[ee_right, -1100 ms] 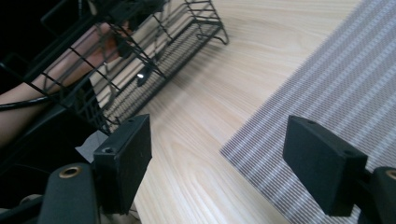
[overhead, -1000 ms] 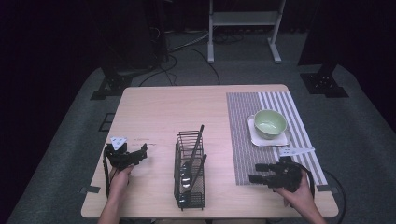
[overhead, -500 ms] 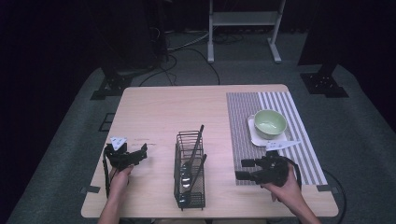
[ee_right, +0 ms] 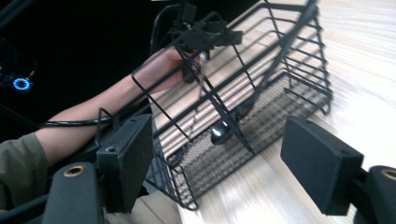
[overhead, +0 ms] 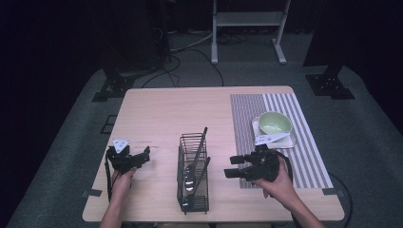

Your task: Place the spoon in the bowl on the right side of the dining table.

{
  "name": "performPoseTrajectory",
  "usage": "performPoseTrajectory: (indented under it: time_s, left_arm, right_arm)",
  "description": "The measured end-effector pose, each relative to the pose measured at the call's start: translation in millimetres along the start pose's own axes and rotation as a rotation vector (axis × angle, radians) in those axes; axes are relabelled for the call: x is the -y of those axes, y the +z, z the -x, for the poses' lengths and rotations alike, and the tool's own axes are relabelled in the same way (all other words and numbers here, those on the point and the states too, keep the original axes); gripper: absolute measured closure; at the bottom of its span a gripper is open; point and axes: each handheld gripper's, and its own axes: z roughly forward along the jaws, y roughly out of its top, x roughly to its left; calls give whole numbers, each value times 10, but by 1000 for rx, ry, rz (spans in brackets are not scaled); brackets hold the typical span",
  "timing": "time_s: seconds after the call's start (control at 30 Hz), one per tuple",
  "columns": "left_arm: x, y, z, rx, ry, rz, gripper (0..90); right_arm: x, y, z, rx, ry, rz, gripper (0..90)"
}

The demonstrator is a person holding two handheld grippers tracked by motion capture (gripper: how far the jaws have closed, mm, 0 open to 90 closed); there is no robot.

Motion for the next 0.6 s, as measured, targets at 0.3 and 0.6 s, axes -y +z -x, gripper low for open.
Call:
performPoseTrajectory:
  time_s: [0.3,0.6]
  left_arm:
    - [0,2,9,0,4,0,0]
    - [0,1,7,-1,3,0,0]
  right_arm:
    - [-156,130,-67,-22,-5,-20,300]
    - [-216,221,-92,-21,2,-23,343]
